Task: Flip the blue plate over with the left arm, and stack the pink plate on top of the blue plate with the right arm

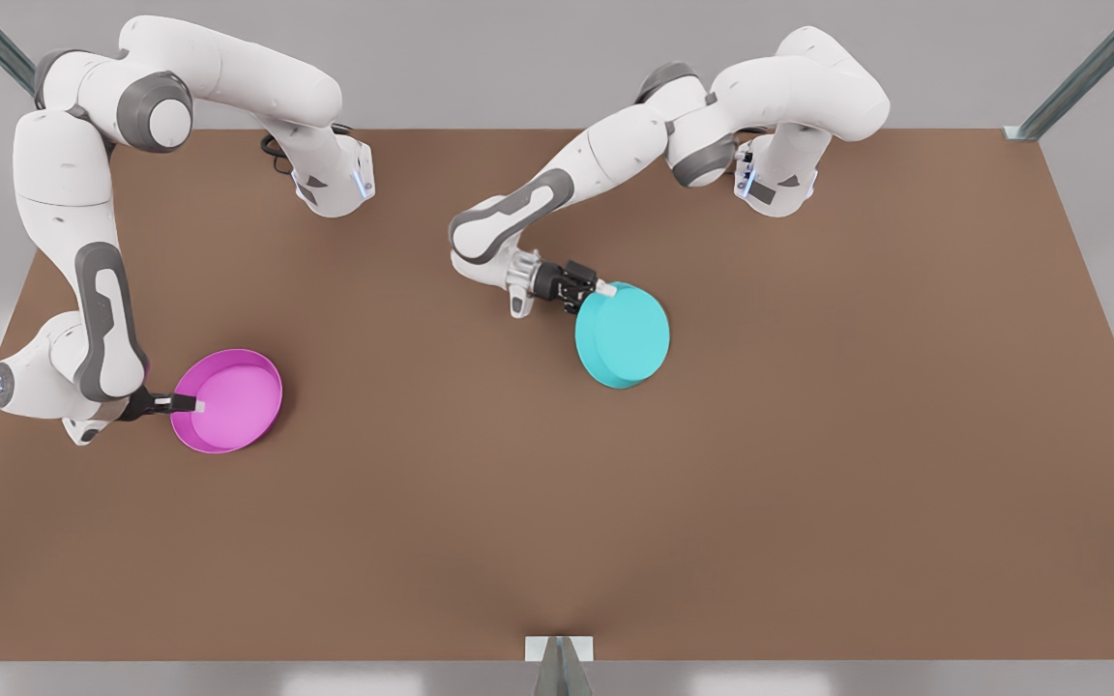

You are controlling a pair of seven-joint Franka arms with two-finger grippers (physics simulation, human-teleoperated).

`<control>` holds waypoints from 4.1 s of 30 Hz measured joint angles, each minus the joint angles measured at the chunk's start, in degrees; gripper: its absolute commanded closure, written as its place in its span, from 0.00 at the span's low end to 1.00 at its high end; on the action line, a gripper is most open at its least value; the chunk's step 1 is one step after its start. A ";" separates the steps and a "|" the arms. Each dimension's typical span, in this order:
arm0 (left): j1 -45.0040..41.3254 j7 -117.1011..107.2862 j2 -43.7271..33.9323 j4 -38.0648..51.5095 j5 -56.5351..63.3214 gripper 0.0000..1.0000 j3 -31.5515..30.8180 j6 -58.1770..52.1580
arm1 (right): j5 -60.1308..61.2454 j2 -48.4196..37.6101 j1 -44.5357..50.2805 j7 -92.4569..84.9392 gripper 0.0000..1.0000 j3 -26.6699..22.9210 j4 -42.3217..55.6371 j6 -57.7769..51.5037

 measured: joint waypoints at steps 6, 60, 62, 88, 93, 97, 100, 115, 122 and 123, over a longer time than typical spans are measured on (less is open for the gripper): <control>-0.42 0.00 0.04 3.73 -4.23 0.28 -0.87 4.92 | 0.00 0.00 0.09 0.00 0.44 0.00 0.36 -0.09; 68.83 51.86 -48.04 -3.50 -60.84 0.00 4.83 26.75 | 0.53 0.87 0.09 -1.73 0.79 -0.07 1.43 -0.21; 68.87 51.86 -48.04 -3.49 -60.86 0.00 4.79 26.75 | 0.53 0.87 0.10 -1.65 0.79 -0.06 1.51 -0.21; 68.75 51.86 -47.42 -3.49 -60.72 0.00 4.82 26.84 | 3.51 0.61 0.39 -0.59 0.79 -0.01 5.47 -7.51; 68.75 51.86 -47.42 -3.49 -60.70 0.00 4.76 26.84 | 5.47 0.36 2.38 -0.57 0.79 -0.01 5.47 -8.70; 68.78 51.89 -47.42 -3.49 -60.69 0.00 4.75 26.84 | 7.21 0.35 4.07 -0.74 0.79 0.04 5.39 -9.21; 68.85 51.86 -47.42 -3.49 -60.66 0.00 4.75 26.84 | 8.91 0.35 7.07 -0.57 0.79 0.07 5.46 -11.74; 68.93 51.94 -47.42 -3.49 -60.63 0.00 4.75 26.84 | 16.57 0.39 18.51 0.63 0.79 2.52 5.21 -12.02; 68.93 51.94 -47.42 -3.49 -60.56 0.00 4.75 26.84 | 17.45 0.17 24.38 3.28 0.79 4.29 5.07 -11.67; 68.93 51.94 -47.42 -3.49 -60.55 0.00 4.75 26.84 | 17.46 0.17 25.67 3.91 0.79 4.30 5.10 -11.49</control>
